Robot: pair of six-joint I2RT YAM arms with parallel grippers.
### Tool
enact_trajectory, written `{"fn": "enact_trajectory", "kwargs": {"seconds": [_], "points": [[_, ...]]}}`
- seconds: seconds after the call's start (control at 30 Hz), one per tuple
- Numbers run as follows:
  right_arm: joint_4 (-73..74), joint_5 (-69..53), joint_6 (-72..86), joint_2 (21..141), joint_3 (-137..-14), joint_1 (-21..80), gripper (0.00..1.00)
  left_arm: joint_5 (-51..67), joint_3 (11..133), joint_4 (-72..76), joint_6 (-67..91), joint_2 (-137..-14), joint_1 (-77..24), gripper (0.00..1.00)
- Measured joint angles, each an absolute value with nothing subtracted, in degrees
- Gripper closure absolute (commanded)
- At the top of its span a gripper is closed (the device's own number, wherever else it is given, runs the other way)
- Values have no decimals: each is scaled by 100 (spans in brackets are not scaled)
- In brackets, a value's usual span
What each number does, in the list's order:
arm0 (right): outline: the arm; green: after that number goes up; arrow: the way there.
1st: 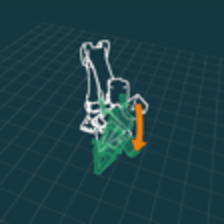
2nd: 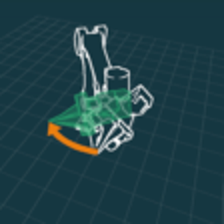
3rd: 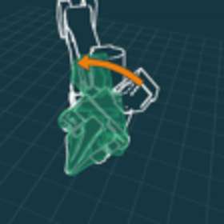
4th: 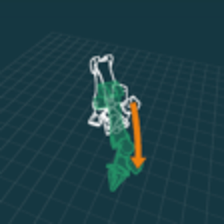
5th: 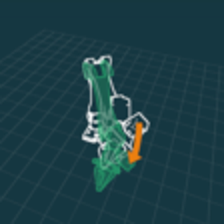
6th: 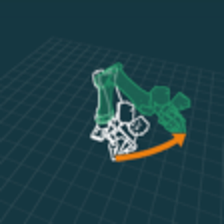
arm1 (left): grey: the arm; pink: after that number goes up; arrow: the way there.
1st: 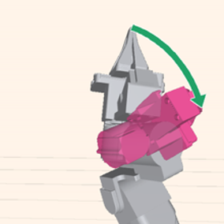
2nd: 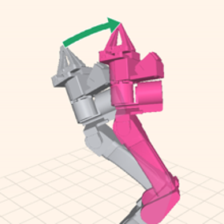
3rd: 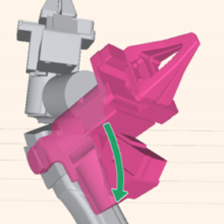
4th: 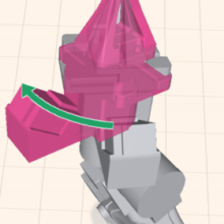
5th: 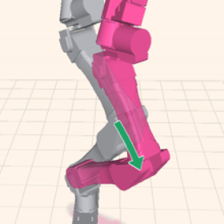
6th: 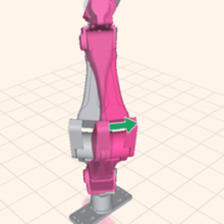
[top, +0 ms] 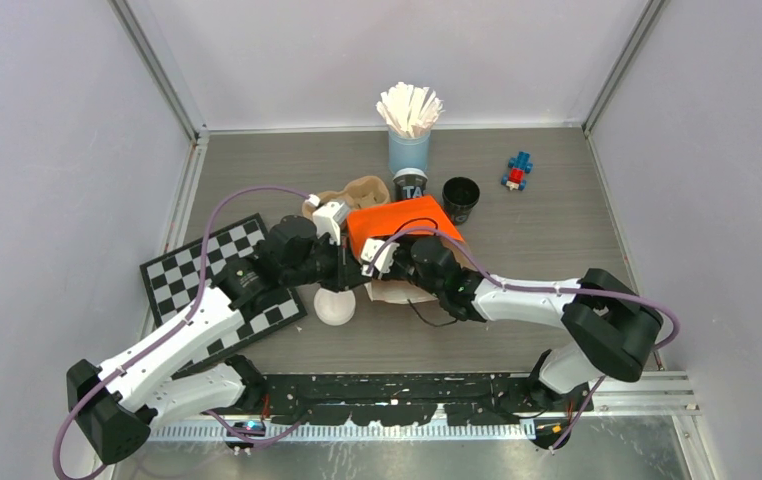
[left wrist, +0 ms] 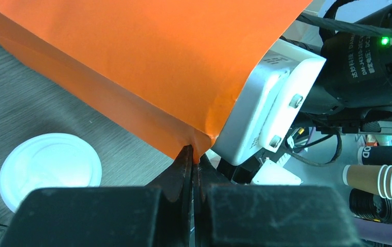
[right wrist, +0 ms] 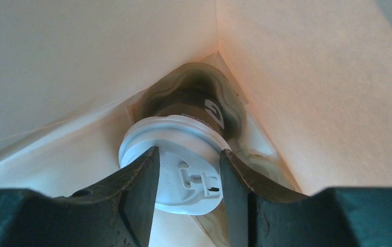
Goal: Pack the takeout coffee
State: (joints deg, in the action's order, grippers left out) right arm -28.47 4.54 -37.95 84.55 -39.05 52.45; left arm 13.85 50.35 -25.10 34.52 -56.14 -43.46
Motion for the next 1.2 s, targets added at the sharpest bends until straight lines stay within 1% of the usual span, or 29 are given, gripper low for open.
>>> {"fn": "enact_trajectory", "kwargs": {"seconds": [0.3,0.9,1.03,1.13,1.2], "points": [[-3291,733,-3564,8783,-4003,5284,49,1151,5035,-2561,3454,-5618,-4276,100],[-3540,1177,-3282,8938,-4104,5321,49,1216,5035,-2523,3454,-5649,-4309,100],[-3529,1190,-3277,8930,-4104,5325,48,1214,5035,-2521,3454,-5649,-4309,100],[-3380,1188,-3262,8829,-4104,5325,44,1245,5035,-2517,3472,-5649,-4311,100],[-3179,1190,-3232,8656,-4104,5325,43,1328,5043,-2519,3516,-5649,-4320,100]]}}
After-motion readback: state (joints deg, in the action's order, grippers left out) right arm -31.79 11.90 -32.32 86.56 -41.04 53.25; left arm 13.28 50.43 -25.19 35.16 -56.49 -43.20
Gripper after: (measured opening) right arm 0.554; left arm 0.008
